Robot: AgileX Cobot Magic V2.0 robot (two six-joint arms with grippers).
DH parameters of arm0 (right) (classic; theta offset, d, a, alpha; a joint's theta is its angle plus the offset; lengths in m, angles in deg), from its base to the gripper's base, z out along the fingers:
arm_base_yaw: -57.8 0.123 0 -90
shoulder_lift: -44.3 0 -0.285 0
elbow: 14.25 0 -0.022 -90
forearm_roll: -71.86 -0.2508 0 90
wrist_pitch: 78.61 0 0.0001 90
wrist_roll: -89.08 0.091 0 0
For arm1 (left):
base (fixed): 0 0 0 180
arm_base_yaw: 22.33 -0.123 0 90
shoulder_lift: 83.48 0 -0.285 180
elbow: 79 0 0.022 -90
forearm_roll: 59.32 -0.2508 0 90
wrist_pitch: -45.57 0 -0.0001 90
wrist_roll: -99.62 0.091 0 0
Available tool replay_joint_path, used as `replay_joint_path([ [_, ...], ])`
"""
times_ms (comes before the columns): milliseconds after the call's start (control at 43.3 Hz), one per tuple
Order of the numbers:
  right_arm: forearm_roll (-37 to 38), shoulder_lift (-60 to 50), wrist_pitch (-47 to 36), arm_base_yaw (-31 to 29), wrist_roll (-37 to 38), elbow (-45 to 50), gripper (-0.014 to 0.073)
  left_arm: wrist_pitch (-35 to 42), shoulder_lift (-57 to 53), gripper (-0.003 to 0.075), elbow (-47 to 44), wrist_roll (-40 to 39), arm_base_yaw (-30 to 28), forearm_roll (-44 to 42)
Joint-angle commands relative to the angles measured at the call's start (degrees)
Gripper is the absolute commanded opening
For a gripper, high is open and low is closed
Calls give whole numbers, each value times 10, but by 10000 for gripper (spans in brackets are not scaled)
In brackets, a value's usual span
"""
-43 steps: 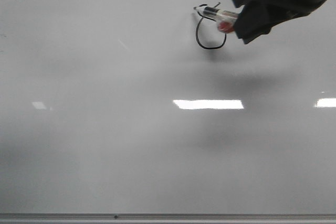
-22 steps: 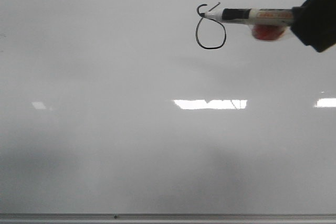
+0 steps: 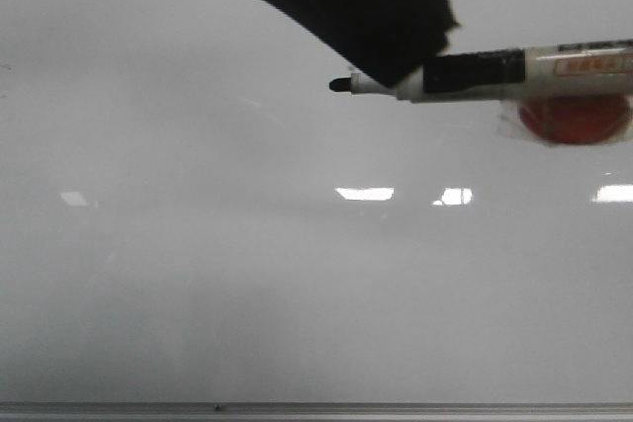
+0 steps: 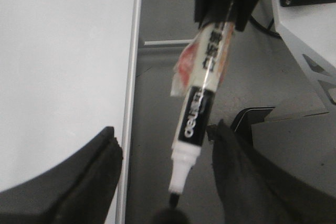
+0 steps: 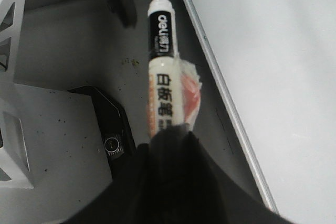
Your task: Write number 8 on whiteboard
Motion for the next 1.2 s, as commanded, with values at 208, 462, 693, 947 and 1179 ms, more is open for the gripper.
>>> replay_joint_path([
  [208,-28,-6,-14,0,-11,-16,-106,14,19,375,42,10,30,22],
  [462,-28,-6,-15,0,-11,-16,-106,0,19,123,42,10,30,22],
  [693,-27,-6,-16,0,-11,-16,85,-4,19,29,43,1,30,18],
  [947,92,-34,-26,-27,106,-16,517,-11,-16,31,43,-253,30,-235],
  [1179,138,-50,-25,-53,171,-16,470,-64,-46,30,43,-525,-40,-464],
])
